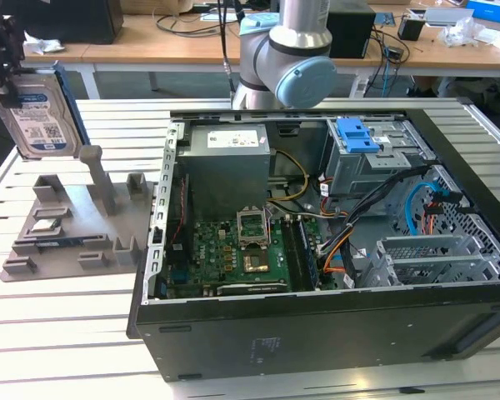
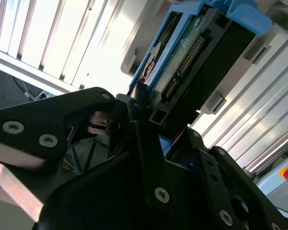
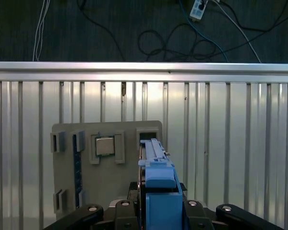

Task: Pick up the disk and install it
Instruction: 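Pick up the disk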

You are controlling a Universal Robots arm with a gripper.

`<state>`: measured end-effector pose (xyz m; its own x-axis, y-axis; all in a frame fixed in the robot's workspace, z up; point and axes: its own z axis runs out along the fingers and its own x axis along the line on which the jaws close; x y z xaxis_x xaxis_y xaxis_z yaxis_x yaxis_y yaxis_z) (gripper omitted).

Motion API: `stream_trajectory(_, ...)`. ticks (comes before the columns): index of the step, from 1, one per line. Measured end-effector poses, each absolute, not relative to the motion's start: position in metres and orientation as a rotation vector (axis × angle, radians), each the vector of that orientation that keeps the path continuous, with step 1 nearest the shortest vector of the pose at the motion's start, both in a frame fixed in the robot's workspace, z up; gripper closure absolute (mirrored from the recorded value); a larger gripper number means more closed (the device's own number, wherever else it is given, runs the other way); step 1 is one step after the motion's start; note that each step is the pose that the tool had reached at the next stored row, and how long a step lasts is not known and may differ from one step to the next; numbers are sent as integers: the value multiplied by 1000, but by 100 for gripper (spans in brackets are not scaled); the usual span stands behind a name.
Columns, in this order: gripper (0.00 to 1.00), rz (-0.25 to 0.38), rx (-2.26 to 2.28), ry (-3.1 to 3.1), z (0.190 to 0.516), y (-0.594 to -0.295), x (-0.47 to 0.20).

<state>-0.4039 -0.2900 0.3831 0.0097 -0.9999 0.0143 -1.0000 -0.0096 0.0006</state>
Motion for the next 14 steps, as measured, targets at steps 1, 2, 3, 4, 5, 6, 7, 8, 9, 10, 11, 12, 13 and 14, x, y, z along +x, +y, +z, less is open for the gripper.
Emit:
stream_trajectory(1,63,15,2225,-2203,386,-290,-404)
stream_trajectory(2,63,15,2225,-2203,388,-290,-404)
stream_trajectory(3,63,15,2225,-2203,390,-290,-404)
stream_trajectory(4,63,15,2225,-2203,392,-290,-404)
stream_trajectory(5,63,15,2225,-2203,395,-290,-404)
stream_trajectory(6,63,15,2225,-2203,398,-290,-404)
stream_trajectory(7,63,15,2225,-2203,401,-290,-404)
stream_trajectory(8,63,15,2225,-2203,405,-290,-404)
stream_trajectory(9,63,15,2225,-2203,408,-290,-404)
stream_trajectory(10,63,15,2225,-2203,411,-290,-404)
stream_trajectory(11,63,15,2225,-2203,414,-290,-404)
stream_trajectory(12,63,15,2225,-2203,416,-290,-404)
stream_trajectory(13,63,15,2225,-2203,419,-290,-404)
stream_trajectory(14,63,15,2225,-2203,420,-290,-404)
